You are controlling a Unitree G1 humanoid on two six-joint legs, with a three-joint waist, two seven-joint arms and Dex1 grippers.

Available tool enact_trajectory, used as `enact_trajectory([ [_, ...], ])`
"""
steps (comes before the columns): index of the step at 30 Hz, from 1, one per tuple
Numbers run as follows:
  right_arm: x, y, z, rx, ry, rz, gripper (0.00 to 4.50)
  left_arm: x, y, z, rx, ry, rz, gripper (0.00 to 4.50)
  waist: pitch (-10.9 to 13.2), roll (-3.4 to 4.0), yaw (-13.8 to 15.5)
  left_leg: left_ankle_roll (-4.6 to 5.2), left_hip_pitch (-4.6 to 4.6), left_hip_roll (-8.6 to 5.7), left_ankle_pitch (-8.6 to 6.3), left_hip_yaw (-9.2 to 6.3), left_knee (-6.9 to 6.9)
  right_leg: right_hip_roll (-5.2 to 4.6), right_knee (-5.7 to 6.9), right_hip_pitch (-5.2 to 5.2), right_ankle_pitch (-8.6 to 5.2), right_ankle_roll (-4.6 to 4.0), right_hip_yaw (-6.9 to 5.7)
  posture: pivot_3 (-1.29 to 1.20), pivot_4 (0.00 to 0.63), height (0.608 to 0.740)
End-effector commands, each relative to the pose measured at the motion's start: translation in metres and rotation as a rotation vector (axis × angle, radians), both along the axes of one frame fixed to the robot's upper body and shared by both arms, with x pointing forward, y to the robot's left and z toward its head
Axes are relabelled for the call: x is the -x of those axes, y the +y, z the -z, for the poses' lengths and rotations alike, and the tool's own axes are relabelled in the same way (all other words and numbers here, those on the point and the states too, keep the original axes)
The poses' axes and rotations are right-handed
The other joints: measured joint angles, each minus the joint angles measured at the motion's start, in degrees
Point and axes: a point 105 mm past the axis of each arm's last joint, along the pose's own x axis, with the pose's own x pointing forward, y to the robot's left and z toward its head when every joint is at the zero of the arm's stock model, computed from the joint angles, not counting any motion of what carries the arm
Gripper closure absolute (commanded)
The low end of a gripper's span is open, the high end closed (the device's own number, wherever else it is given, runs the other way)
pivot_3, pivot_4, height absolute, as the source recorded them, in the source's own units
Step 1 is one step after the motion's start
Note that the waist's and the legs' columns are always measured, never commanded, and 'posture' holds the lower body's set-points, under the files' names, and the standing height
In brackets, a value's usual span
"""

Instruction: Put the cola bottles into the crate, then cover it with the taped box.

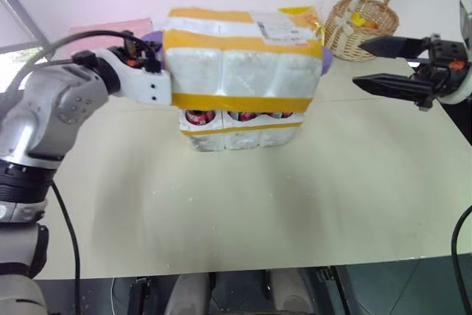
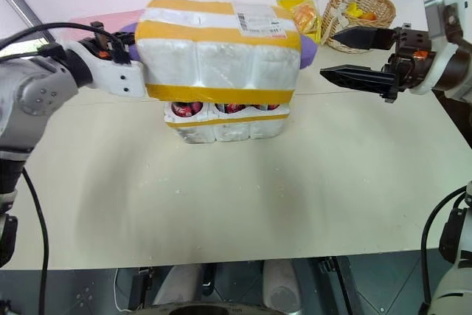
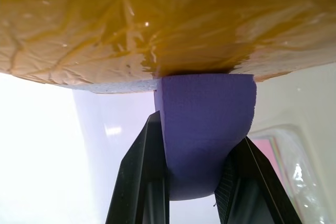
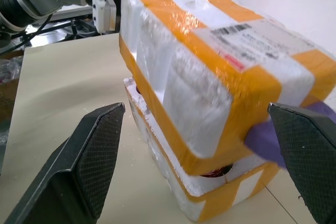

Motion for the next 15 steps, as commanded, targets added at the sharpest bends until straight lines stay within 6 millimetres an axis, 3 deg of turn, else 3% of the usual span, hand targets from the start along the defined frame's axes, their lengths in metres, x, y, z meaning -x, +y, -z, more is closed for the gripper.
enact_trajectory([
  [1, 0.007, 0.000, -0.012, -0.017, -0.051, -0.008, 0.00, 0.000, 0.000, -0.006, -0.014, -0.052, 0.002, 4.00, 0.0, 0.00, 0.0, 0.00, 0.00, 0.00, 0.00, 0.00, 0.00, 0.00, 0.00, 0.00, 0.00, 0.00, 0.00, 0.00, 0.150, 0.738],
  [9, 0.008, -0.001, -0.008, -0.019, -0.041, 0.000, 0.00, 0.005, 0.004, 0.033, -0.030, 0.028, 0.000, 4.00, 0.0, 0.01, 0.0, 0.02, 0.01, 0.00, -0.01, -0.01, 0.02, 0.00, 0.02, 0.00, 0.00, 0.00, 0.00, 0.00, 0.150, 0.738],
  [14, 0.007, -0.001, -0.006, -0.020, -0.032, -0.001, 0.00, 0.007, 0.000, 0.039, -0.058, 0.003, 0.019, 4.00, 0.0, 0.01, 0.1, 0.02, 0.01, 0.00, -0.01, -0.01, 0.01, 0.00, 0.02, 0.00, 0.00, 0.00, 0.00, 0.00, 0.150, 0.738],
  [15, 0.007, -0.001, -0.005, -0.019, -0.028, -0.001, 0.00, 0.007, 0.000, 0.038, -0.056, -0.003, 0.019, 3.51, 0.0, 0.01, 0.1, 0.02, 0.01, 0.00, -0.01, -0.01, 0.01, 0.00, 0.02, 0.00, 0.00, 0.00, 0.00, 0.00, 0.150, 0.738],
])
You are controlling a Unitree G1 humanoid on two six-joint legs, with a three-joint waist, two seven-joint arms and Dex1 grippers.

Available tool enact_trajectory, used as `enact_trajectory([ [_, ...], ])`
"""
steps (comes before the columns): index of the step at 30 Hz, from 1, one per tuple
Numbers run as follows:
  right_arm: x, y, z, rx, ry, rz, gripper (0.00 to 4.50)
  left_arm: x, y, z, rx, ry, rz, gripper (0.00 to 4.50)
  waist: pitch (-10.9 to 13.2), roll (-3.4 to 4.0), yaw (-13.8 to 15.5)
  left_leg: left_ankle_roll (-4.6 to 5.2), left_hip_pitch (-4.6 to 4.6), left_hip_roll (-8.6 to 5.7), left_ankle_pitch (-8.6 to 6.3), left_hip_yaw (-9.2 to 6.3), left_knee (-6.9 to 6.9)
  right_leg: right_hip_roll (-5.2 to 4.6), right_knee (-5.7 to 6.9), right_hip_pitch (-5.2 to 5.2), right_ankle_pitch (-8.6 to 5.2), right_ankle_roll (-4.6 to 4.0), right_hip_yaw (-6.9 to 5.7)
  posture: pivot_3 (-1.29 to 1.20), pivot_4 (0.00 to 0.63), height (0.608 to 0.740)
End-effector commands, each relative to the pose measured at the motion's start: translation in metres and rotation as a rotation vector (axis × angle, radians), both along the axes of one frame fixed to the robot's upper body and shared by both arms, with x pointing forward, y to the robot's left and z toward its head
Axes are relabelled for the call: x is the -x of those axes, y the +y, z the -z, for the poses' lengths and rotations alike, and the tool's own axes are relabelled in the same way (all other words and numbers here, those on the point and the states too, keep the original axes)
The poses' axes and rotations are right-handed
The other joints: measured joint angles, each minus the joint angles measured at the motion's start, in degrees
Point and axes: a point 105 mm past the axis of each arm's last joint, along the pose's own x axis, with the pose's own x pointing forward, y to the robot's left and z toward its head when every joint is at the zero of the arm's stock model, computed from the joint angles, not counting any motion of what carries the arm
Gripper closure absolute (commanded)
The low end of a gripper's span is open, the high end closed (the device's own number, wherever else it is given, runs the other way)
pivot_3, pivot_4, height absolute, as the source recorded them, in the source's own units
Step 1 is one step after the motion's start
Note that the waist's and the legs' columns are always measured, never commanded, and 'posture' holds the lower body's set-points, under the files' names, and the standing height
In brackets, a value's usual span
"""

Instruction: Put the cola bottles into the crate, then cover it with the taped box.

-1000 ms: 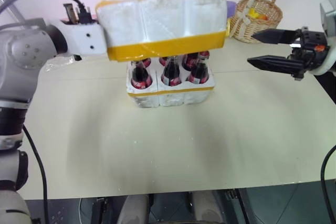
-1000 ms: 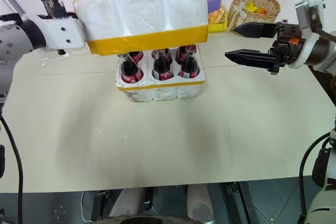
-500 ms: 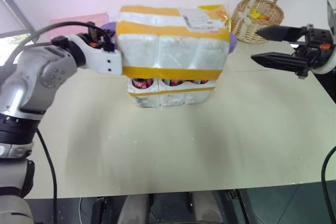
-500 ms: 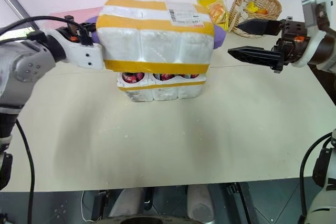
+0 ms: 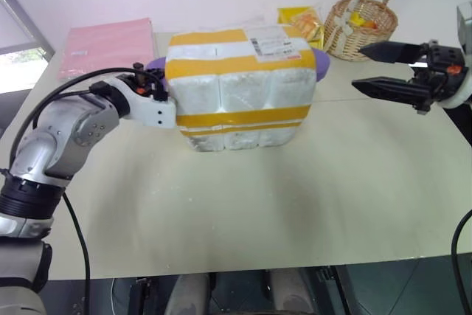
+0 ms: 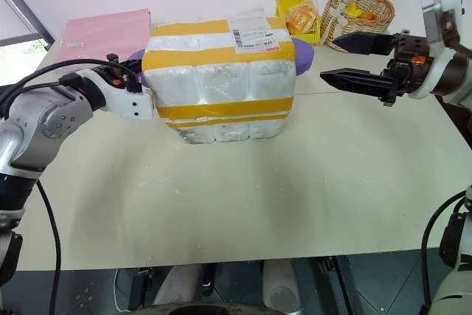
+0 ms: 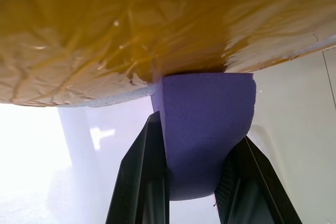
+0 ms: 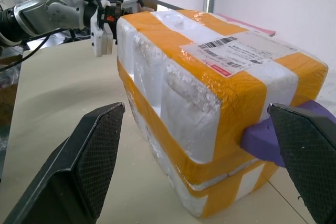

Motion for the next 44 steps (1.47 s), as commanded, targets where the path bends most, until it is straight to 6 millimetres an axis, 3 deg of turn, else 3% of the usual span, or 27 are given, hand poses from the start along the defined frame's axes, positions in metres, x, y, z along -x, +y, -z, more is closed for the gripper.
enact_trajectory([
  [1, 0.007, 0.001, -0.009, 0.003, -0.046, -0.016, 0.00, 0.004, -0.005, -0.004, -0.023, -0.038, 0.030, 2.95, 0.0, 0.00, 0.0, 0.00, 0.00, 0.00, 0.00, 0.00, 0.00, 0.00, 0.00, 0.00, 0.00, 0.00, 0.00, 0.00, 0.150, 0.738],
  [7, 0.007, 0.000, -0.006, 0.010, -0.032, -0.018, 0.00, 0.013, -0.008, -0.006, 0.029, -0.030, 0.070, 0.01, 0.0, 0.00, 0.0, 0.00, 0.00, 0.00, 0.00, 0.00, 0.00, 0.00, 0.00, 0.00, 0.00, 0.00, 0.00, 0.00, 0.150, 0.738],
  [14, 0.004, -0.002, -0.006, 0.012, -0.034, -0.014, 0.00, 0.040, 0.007, -0.013, 0.068, 0.018, 0.089, 0.01, 0.0, 0.00, -0.1, 0.00, 0.00, 0.01, 0.00, 0.00, 0.00, -0.02, -0.02, 0.00, 0.00, 0.00, 0.00, 0.00, 0.150, 0.738],
  [22, 0.001, -0.003, -0.004, 0.017, -0.028, -0.020, 0.00, 0.075, 0.032, 0.009, 0.154, 0.321, 0.093, 0.01, 0.0, 0.03, -0.1, 0.00, 0.04, 0.07, -0.01, 0.02, -0.03, -0.02, -0.03, 0.01, 0.00, -0.02, 0.00, 0.00, 0.150, 0.738],
  [25, 0.000, -0.005, -0.001, 0.026, -0.022, -0.021, 0.00, 0.088, 0.038, 0.010, 0.348, 0.506, 0.109, 0.01, 0.0, 0.03, -0.1, 0.00, 0.03, 0.10, -0.01, 0.03, -0.03, -0.02, -0.05, 0.01, -0.01, -0.02, 0.00, 0.00, 0.150, 0.738],
  [27, -0.001, -0.007, 0.004, 0.040, -0.007, -0.017, 0.00, 0.102, 0.055, 0.002, 0.792, 0.863, 0.079, 0.01, 0.0, 0.03, -0.1, 0.00, 0.03, 0.11, -0.01, 0.02, -0.02, -0.02, -0.05, 0.02, -0.01, -0.03, 0.00, 0.00, 0.150, 0.738],
  [29, -0.002, -0.009, 0.009, 0.050, 0.007, -0.013, 0.00, 0.116, 0.059, -0.011, 1.051, 1.107, 0.130, 0.01, 0.0, 0.03, -0.3, 0.01, 0.03, 0.14, -0.01, 0.01, -0.02, 0.03, -0.02, 0.01, -0.02, -0.02, -0.01, 0.00, 0.150, 0.738],
  [32, -0.003, -0.011, 0.014, 0.053, 0.024, -0.008, 0.00, 0.114, 0.071, -0.036, 1.271, 1.179, 0.181, 0.01, 0.0, 0.11, -0.1, 0.04, 0.06, 0.15, -0.03, 0.01, -0.02, 0.08, -0.03, 0.02, -0.03, -0.01, -0.01, 0.00, 0.150, 0.738],
  [34, -0.002, -0.012, 0.017, 0.055, 0.035, -0.004, 0.00, 0.115, 0.078, -0.049, 1.360, 1.210, 0.215, 0.01, 0.0, 0.11, -0.2, 0.04, 0.08, 0.14, -0.03, -0.02, 0.00, 0.11, -0.02, 0.06, -0.03, -0.01, -0.02, 0.00, 0.150, 0.738],
  [44, -0.001, -0.019, 0.028, 0.100, 0.062, 0.013, 0.00, 0.110, 0.092, -0.068, 1.416, 1.172, 0.228, 0.01, 0.0, 0.11, -0.2, 0.03, 0.10, 0.16, -0.03, 0.02, -0.03, 0.14, -0.04, 0.04, -0.02, -0.04, 0.00, 0.00, 0.150, 0.738],
])
